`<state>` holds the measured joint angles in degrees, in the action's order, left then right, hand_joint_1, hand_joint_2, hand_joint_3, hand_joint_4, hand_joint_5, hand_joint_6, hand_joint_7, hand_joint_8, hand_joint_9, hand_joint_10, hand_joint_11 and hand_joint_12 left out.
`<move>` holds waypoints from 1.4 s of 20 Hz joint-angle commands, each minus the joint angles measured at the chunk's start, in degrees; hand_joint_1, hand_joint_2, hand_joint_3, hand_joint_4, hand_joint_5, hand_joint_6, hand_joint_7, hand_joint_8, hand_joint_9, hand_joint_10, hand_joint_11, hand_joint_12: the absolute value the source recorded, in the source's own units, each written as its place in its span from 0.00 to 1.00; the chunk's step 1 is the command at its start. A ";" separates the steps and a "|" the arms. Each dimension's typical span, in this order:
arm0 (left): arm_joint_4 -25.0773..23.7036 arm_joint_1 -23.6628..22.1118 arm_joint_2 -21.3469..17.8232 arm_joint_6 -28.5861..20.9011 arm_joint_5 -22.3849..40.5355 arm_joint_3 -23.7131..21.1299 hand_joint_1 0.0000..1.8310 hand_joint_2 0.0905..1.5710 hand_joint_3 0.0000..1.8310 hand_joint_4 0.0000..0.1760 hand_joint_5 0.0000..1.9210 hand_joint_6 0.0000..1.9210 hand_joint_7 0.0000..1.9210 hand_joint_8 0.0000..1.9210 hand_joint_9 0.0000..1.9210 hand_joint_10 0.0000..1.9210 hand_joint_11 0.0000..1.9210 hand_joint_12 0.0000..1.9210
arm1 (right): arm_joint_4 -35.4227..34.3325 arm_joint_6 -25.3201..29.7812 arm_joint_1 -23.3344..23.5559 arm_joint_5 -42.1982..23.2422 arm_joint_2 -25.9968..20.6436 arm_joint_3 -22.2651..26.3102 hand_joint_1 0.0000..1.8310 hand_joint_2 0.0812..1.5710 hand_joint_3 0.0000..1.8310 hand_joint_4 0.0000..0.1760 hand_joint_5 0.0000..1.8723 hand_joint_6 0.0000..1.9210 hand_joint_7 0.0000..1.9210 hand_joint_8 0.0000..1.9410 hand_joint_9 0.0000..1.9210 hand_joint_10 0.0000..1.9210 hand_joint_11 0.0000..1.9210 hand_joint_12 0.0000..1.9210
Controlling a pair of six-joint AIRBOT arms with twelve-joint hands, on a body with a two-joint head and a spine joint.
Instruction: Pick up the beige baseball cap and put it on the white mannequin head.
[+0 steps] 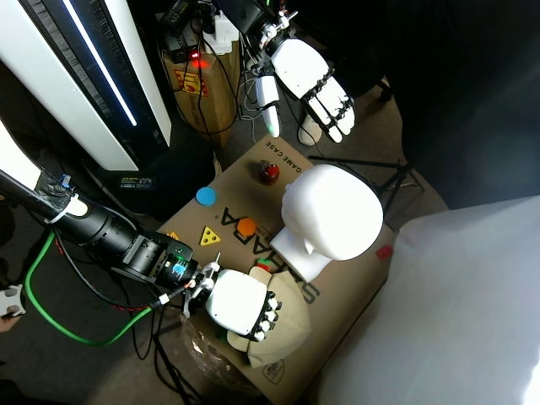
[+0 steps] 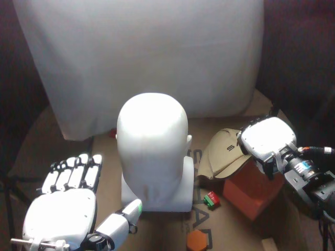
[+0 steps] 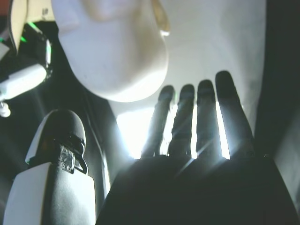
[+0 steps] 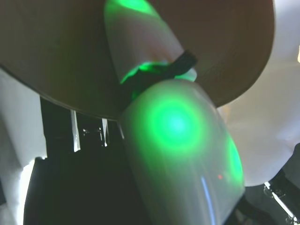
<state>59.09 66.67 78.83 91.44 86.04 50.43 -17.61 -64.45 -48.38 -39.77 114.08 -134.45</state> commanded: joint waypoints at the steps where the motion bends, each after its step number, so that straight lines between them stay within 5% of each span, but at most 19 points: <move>1: -3.65 -0.05 -0.05 -0.21 5.95 -0.13 0.00 0.71 0.00 0.00 0.02 0.00 0.00 0.00 0.01 0.00 0.00 0.17 | -0.55 -0.13 0.38 -7.47 -0.17 -0.74 0.75 0.69 0.00 0.00 0.50 0.45 0.50 0.51 0.50 0.67 0.49 0.72; 22: -3.70 1.36 -0.14 -2.15 8.19 -0.81 0.00 0.72 0.00 0.00 0.02 0.00 0.01 0.00 0.03 0.00 0.00 0.22 | 4.29 0.97 10.85 -38.55 -2.84 -3.18 0.76 0.68 0.00 0.00 0.50 0.44 0.56 0.42 0.50 0.66 0.47 0.70; 28: -3.81 1.73 -0.21 -2.82 8.85 -0.91 0.00 0.72 0.00 0.00 0.02 0.00 0.03 0.00 0.04 0.00 0.00 0.24 | 6.28 1.85 13.93 -42.57 -13.17 16.70 0.76 0.68 0.00 0.00 0.50 0.44 0.56 0.42 0.50 0.66 0.46 0.70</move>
<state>58.72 68.45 78.78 88.82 88.79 49.45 -11.51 -62.72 -35.11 -74.24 100.66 -116.71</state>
